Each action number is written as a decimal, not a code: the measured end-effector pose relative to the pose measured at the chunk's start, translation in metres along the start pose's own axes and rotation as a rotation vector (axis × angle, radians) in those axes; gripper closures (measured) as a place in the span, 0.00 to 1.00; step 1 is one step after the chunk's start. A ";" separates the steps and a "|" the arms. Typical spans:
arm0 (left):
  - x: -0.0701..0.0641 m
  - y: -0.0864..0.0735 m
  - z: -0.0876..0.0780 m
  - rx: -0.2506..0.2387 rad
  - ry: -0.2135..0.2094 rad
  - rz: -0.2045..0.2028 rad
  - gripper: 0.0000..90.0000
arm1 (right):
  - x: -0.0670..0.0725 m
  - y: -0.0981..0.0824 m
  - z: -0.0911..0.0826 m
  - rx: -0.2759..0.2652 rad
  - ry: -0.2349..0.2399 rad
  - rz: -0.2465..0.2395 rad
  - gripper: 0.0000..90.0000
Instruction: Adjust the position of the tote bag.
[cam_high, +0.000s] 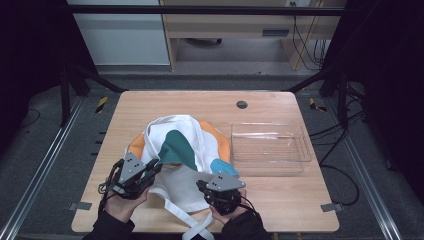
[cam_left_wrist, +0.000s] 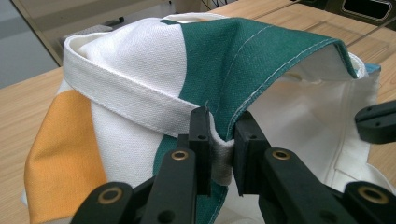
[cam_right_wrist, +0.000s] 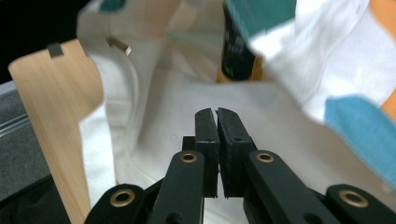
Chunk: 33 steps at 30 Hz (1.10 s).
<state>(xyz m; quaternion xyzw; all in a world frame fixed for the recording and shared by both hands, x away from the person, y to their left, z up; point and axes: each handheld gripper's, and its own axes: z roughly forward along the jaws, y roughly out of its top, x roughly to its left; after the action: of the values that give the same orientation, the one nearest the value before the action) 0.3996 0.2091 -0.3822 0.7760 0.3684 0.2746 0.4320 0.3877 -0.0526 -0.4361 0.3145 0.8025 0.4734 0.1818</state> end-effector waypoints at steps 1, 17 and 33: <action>0.000 0.000 0.000 -0.003 0.002 -0.002 0.89 | -0.002 -0.005 0.004 0.020 -0.008 0.010 0.99; 0.002 0.001 -0.004 -0.018 0.007 -0.007 0.89 | -0.002 -0.036 0.046 0.168 -0.015 0.017 1.00; 0.004 0.004 -0.010 -0.050 0.010 -0.016 0.89 | 0.002 -0.045 0.059 0.220 -0.014 0.006 1.00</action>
<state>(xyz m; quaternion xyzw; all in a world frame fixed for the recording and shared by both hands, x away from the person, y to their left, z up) 0.3960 0.2159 -0.3732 0.7607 0.3696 0.2842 0.4516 0.4060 -0.0295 -0.5042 0.3384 0.8473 0.3808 0.1503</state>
